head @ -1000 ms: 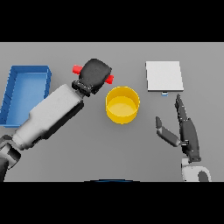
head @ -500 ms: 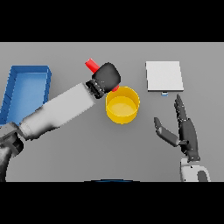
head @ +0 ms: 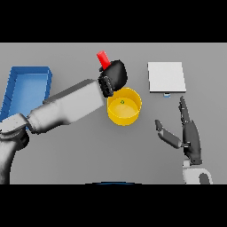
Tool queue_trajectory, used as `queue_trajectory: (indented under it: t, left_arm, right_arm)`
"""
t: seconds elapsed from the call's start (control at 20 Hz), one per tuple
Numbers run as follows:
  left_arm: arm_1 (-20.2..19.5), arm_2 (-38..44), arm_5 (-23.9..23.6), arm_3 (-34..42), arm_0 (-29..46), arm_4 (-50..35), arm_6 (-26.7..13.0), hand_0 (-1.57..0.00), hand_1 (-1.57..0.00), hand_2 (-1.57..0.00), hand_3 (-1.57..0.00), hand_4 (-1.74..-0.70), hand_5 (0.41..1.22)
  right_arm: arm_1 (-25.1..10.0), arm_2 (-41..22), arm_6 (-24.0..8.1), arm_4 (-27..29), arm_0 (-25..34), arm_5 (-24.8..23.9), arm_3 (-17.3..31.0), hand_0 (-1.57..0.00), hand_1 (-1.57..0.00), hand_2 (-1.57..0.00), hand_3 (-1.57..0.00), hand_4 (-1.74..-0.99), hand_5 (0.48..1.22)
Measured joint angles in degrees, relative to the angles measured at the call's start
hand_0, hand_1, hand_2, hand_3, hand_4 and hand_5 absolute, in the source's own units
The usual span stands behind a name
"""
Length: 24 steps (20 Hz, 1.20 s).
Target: Pick up the red beaker and tilt it to pour out 1 green nut into yellow bowl. Pick up the yellow bowl and place it on the metallic measuring scale.
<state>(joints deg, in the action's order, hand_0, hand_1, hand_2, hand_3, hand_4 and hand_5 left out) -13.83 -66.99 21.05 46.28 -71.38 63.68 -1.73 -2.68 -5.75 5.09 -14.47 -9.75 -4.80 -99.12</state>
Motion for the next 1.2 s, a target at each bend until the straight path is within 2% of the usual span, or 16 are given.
queue_trajectory:
  t: [0.25,0.3,0.4,0.55,0.6,0.65,0.75,0.85,0.9,1.0,1.1,1.2]
  left_arm:
    - [0.09,-4.71,0.03,-0.59,-3.58,2.22,3.66,-1.57,-1.57,-1.57,-1.57,-1.73,1.221]
    - [0.26,-5.73,-0.76,-1.33,-3.94,2.80,4.15,-1.57,-1.57,-1.57,-1.57,-1.73,1.221]
    - [-0.19,-7.00,-0.63,-0.43,-5.25,3.42,4.62,-1.57,-1.57,-1.57,-1.57,-1.73,1.221]
    - [-0.74,-5.78,-0.62,-1.99,-8.57,2.00,5.74,-1.57,-1.57,-1.57,-1.57,-1.73,1.221]
    - [-1.84,-4.95,-1.45,-2.51,-10.73,1.55,6.58,-1.57,-1.57,-1.57,-1.49,-1.73,1.221]
    - [-2.35,-3.78,-2.93,-4.26,-12.45,0.83,6.94,-1.57,-1.57,-1.40,-1.51,-1.68,1.221]
    - [-4.56,-1.56,-3.33,-5.38,-15.41,-0.77,6.81,-1.57,-1.57,-1.46,-1.04,-1.70,1.221]
    - [-5.66,1.04,-4.94,-7.84,-18.36,-2.88,7.59,-1.57,-1.57,-1.50,-1.23,-1.70,1.221]
    - [-6.76,2.83,-4.92,-9.39,-20.02,-4.08,6.51,-1.57,-1.57,-1.51,-1.30,-1.71,1.221]
    - [-8.02,6.80,-4.48,-13.13,-21.57,-7.55,4.20,-1.57,-1.57,-1.53,-1.40,-1.72,1.221]
    - [-9.54,12.66,-5.10,-16.73,-21.01,-13.21,0.93,-1.57,-1.57,-1.55,-1.38,-1.73,1.221]
    - [-11.71,19.71,-6.92,-20.11,-19.52,-19.89,-4.44,-1.57,-1.57,-1.56,-1.36,-1.73,1.221]
  right_arm:
    - [0.28,-0.30,-0.02,-0.25,0.70,0.00,0.51,0.00,0.00,0.00,0.00,-1.210,0.592]
    - [0.10,-0.43,1.21,-0.39,0.23,0.05,0.01,0.00,0.00,0.00,0.00,-1.209,0.593]
    - [-0.42,-0.04,1.37,-0.75,-0.25,-0.31,0.06,0.00,0.00,0.00,0.00,-1.207,0.594]
    - [0.15,-0.51,1.59,-0.87,-0.16,-0.28,0.31,0.00,0.00,0.00,0.00,-1.209,0.592]
    - [0.21,-0.43,1.27,-1.05,0.48,-0.59,0.43,0.00,0.00,0.00,0.00,-1.203,0.592]
    - [0.09,-0.54,1.38,-1.21,0.41,-0.51,0.33,0.00,0.00,0.00,0.00,-1.201,0.592]
    - [0.39,-0.89,1.95,-1.56,0.17,-0.72,0.21,0.00,0.00,0.00,0.00,-1.186,0.596]
    - [0.55,-0.59,1.08,0.23,0.77,0.38,0.22,0.00,0.00,0.00,0.00,-1.181,0.593]
    - [0.80,-0.79,0.44,-0.03,1.34,0.19,0.23,0.00,0.00,0.00,0.00,-1.182,0.593]
    - [0.86,-0.23,1.28,1.93,1.05,1.17,0.61,0.00,0.00,0.00,0.00,-1.193,0.597]
    - [0.36,0.41,1.50,2.24,1.76,1.17,1.50,0.00,0.00,0.00,0.00,-1.199,0.594]
    - [0.36,0.07,1.65,2.45,1.75,1.58,0.87,0.00,0.00,0.00,0.00,-1.222,0.592]
